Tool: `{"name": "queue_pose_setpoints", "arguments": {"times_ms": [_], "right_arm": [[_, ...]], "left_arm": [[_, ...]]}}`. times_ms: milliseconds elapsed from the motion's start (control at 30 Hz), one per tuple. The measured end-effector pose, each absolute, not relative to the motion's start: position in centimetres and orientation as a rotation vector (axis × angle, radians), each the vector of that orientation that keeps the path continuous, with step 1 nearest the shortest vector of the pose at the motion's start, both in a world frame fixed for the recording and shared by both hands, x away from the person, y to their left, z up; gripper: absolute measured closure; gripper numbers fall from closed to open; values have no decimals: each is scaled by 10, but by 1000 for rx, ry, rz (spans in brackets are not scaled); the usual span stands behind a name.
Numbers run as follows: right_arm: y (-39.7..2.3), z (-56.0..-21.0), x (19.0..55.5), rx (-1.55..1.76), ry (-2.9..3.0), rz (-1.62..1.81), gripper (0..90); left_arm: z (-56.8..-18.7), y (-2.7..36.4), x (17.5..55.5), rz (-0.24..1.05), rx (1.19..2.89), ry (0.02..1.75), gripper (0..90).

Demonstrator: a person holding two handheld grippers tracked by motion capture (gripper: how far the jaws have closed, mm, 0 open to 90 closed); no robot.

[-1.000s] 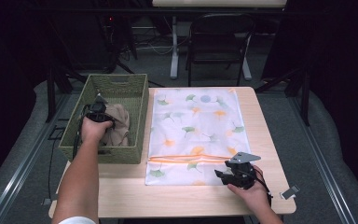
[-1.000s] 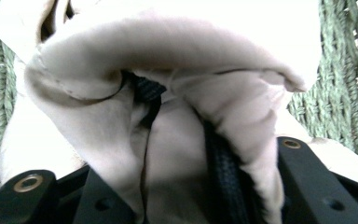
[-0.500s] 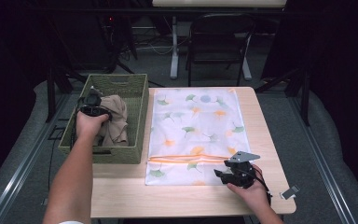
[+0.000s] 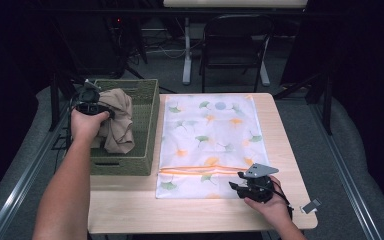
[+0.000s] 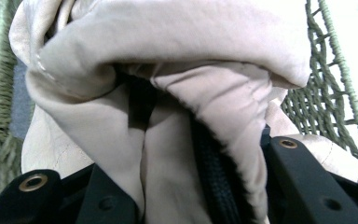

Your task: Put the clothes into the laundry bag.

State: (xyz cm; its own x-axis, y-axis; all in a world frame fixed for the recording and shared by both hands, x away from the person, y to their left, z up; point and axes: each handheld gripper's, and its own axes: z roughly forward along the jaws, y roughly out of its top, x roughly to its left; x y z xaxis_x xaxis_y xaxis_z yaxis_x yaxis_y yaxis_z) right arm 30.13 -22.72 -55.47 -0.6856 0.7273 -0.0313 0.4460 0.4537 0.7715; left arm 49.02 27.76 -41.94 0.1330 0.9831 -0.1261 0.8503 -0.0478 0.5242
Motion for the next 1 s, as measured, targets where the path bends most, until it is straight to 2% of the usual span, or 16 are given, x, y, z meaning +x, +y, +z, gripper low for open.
{"name": "queue_pose_setpoints", "arguments": {"times_ms": [233,300,367,533,667,700,767,1000], "right_arm": [[-220,-553,306,994,2403,1009,529],[-219,-551,308,1014,2413,1007,604],[-218,-551,311,1023,2413,1028,625],[-214,-551,323,1026,2431,1038,599],[-210,-550,333,1022,2449,1029,618],[-207,-548,340,1015,2440,1055,676],[-206,-546,347,1011,2442,1051,718],[-201,-547,374,1019,2449,1088,810]], "left_arm": [[-408,273,484,363,1946,1736,606],[-406,272,482,349,1940,1729,606],[-404,272,481,342,1926,1726,605],[-400,271,480,351,1948,1722,606],[-397,269,479,355,1958,1719,605],[-395,267,478,356,1964,1719,605],[-393,266,477,356,1979,1708,605],[-384,259,474,361,1991,1685,604]]}}
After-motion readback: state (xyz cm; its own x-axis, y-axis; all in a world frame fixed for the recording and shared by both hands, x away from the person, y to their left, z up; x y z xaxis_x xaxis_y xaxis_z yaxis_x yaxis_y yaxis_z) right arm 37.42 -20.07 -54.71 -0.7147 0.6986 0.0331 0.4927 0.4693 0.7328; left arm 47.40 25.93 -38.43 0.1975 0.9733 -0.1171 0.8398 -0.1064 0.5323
